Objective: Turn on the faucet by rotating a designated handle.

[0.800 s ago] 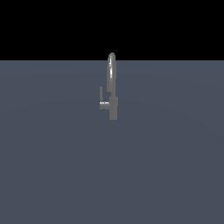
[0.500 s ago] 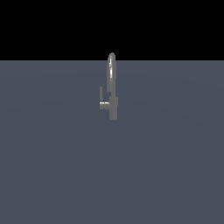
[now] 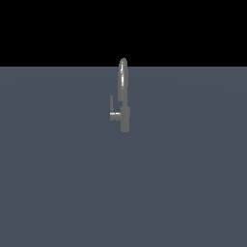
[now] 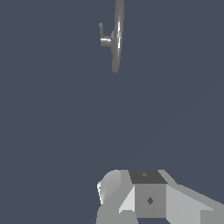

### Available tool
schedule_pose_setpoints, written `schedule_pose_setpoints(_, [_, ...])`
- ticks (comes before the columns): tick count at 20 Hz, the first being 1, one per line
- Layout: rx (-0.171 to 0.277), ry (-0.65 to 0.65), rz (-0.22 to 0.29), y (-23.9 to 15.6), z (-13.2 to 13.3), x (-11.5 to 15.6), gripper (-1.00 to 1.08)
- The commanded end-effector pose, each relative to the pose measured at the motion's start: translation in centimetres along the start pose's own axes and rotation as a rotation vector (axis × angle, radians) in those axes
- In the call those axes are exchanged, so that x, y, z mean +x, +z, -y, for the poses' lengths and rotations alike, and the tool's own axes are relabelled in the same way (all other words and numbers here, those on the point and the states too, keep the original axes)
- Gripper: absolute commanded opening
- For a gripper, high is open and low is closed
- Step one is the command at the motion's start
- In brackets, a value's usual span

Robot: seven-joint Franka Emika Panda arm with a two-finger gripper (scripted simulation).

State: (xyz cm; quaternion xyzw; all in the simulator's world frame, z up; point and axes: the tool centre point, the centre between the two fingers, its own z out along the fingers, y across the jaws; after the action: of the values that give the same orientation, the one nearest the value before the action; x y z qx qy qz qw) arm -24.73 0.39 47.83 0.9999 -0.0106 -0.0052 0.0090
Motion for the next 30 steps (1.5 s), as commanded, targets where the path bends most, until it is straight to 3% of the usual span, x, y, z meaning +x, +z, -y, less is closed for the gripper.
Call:
schedule_pose_setpoints(1, [0.0, 0.005, -0.004, -0.2, 0.0, 0.0, -1.0])
schedule_pose_setpoints(7, [-0.003, 0.055, -0.047, -1.8, 0.2, 0.0, -1.0])
schedule_pose_setpoints(13, [-0.01, 0.149, -0.126, -4.8, 0.6, 0.0, -1.0])
schedule_pose_setpoints(21, [-0.033, 0.335, -0.288, -10.5, 2.5, -0.3, -1.0])
schedule_pose_setpoints(30, [-0.078, 0.542, -0.473, -15.9, 6.8, -0.2, -1.0])
